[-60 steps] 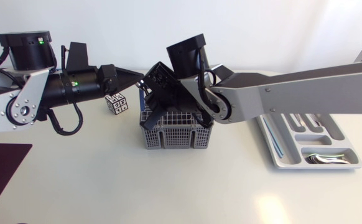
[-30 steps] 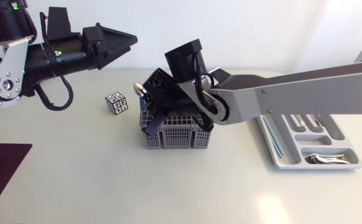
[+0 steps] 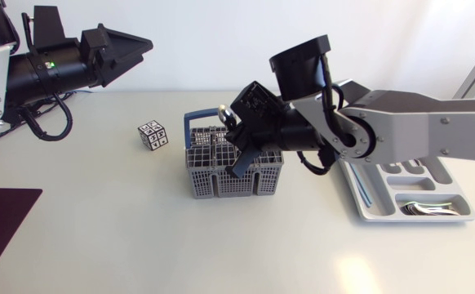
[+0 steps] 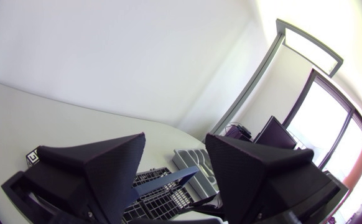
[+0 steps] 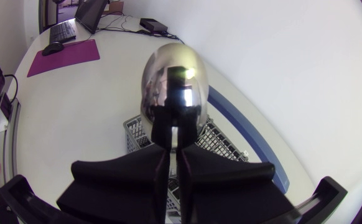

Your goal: Transfer all utensils from the basket to the drawer tray.

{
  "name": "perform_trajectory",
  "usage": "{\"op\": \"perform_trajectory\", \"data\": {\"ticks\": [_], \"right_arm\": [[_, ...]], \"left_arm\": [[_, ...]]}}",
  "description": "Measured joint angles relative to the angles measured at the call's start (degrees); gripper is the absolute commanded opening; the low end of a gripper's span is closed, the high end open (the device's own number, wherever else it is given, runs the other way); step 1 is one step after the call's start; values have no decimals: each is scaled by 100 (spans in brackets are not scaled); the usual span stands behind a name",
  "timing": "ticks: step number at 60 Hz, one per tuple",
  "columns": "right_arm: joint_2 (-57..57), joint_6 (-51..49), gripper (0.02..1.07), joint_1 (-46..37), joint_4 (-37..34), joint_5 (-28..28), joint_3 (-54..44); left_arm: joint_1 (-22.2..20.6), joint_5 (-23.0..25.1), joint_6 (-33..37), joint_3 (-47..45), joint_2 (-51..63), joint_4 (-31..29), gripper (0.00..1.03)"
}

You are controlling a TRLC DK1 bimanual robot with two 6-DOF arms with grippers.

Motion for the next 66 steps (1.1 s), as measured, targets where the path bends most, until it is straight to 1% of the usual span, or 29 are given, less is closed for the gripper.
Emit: {"op": "perform_trajectory", "data": {"ticks": [10,16,23,28,30,35,42,52,57,63,66], "right_arm": [[-302,-2,8,-11,-299,-74,-85],[-640,-22,8,-142,-424,-212,-164],[-1062,-129,8,-501,-643,-426,-339],[-1403,-258,8,-940,-911,-754,-533],[-1534,-334,8,-1141,-1023,-879,-612],[-1838,-610,8,-1810,-1368,-1320,-756],[-2094,-1069,8,-2820,-1650,-1849,-914],[-2155,-2229,8,-4481,-2175,-2527,-1226],[-2076,-2942,8,-5235,-2575,-2765,-1259],[-1814,-3875,8,-6048,-2824,-2839,-1259],[-1650,-4299,8,-6391,-2927,-2870,-1259]], "left_arm": [[-7,-7,74,0,-83,-105,69],[-79,-146,470,0,-146,-505,69],[-155,-275,927,0,-144,-907,69],[-192,-328,1255,0,-129,-1150,69],[-216,-358,1362,0,-105,-1233,69],[-339,-636,1777,22,15,-1585,69],[-505,-901,2199,22,227,-1888,69],[-647,-1093,2535,22,393,-2116,69],[-750,-1198,2623,22,404,-2201,69],[-857,-1261,2719,22,404,-2245,69],[-890,-1318,2730,22,404,-2271,72]]}}
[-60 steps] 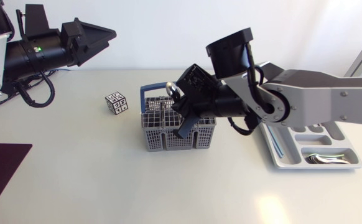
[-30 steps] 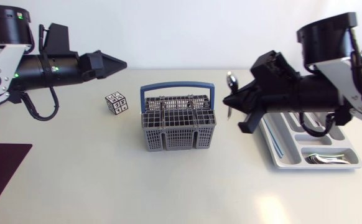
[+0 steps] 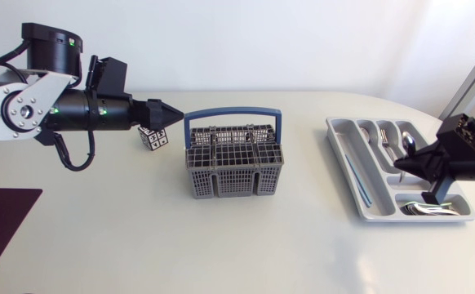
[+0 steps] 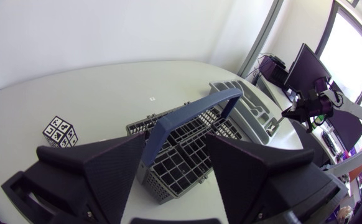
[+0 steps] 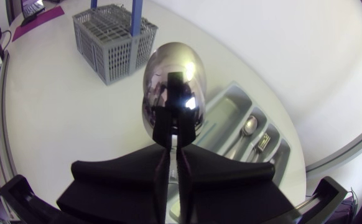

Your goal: Transfer all utensils from the basket to the drawer tray.

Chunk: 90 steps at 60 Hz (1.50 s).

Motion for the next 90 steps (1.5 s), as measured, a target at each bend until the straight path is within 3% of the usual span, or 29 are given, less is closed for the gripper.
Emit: {"op": "perform_trajectory", "data": {"ticks": [15,45,47,51,52,54,56,65,78,90], "right_arm": [[1097,-1954,8,-1207,-190,391,72],[2135,-3143,8,-1517,1998,1613,-111],[2186,-3169,13,-1517,2015,1646,-149],[2229,-3209,48,-1517,2035,1727,-240],[2229,-3211,67,-1515,2039,1746,-264],[2227,-3226,90,-1517,2083,1788,-319],[2212,-3226,104,-1517,2129,1849,-358],[1606,-3222,103,-1517,2118,1899,-501],[455,-2769,103,-1429,1300,1596,-234],[129,-1390,103,-302,1102,1574,-149]], "left_arm": [[-267,-424,254,31,0,-210,75],[-487,-826,398,101,0,-514,77],[-498,-839,402,101,0,-516,77],[-527,-841,402,105,0,-531,77],[-533,-844,404,107,0,-540,77],[-544,-846,402,107,0,-555,77],[-555,-866,402,107,0,-570,77],[-570,-933,426,107,-7,-640,78],[-535,-953,549,118,-61,-732,78],[-487,-1268,695,118,-61,-820,78]]}}
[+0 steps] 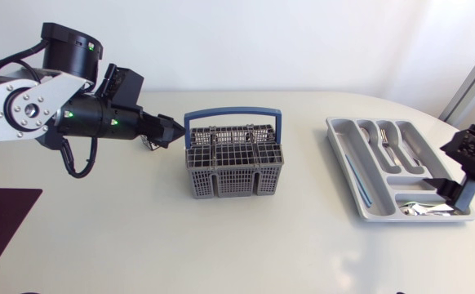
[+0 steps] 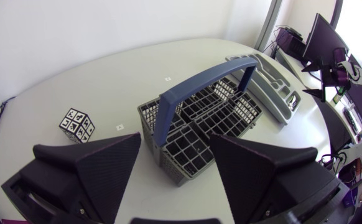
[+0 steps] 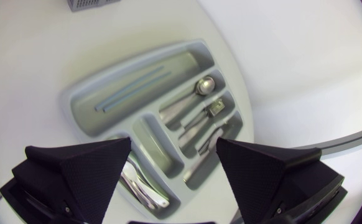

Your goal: Transfer all utensils from the basket to the drawer tray.

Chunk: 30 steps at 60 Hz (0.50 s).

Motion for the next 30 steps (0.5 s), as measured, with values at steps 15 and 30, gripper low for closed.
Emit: {"op": "perform_trajectory", "data": {"ticks": [15,30], "right_arm": [[122,2050,102,2009,365,315,0],[1432,3877,102,3486,999,763,470]], "left_arm": [[295,-227,356,-4,116,-192,78],[284,-328,673,-146,852,-210,78]]}}
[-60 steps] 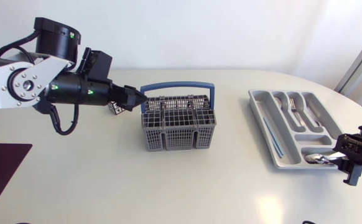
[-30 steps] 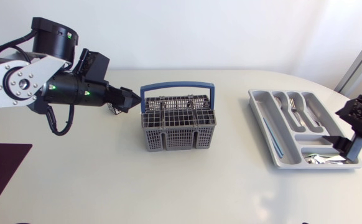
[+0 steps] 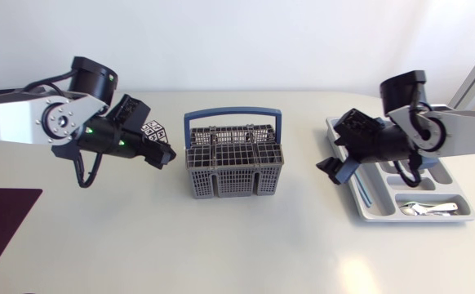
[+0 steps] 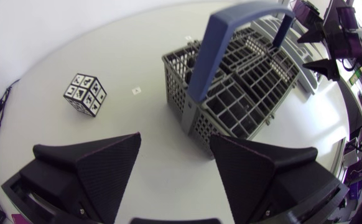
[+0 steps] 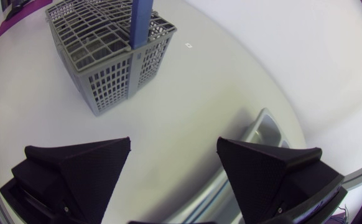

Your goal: Transfer all utensils from the basket to the drawer tray.

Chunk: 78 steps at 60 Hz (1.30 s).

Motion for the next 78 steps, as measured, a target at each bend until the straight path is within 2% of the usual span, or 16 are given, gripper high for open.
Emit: {"op": "perform_trajectory", "data": {"ticks": [12,30,46,78], "right_arm": [[713,732,102,752,111,343,566],[940,1049,102,1388,133,791,802],[1137,1141,102,1534,133,918,931],[1257,1222,102,1589,330,1156,979]], "left_arm": [[-328,-39,85,-46,400,-20,78],[-247,-190,136,-44,472,9,78],[-146,-181,258,-39,546,61,78],[-267,-120,275,-39,577,92,79]]}}
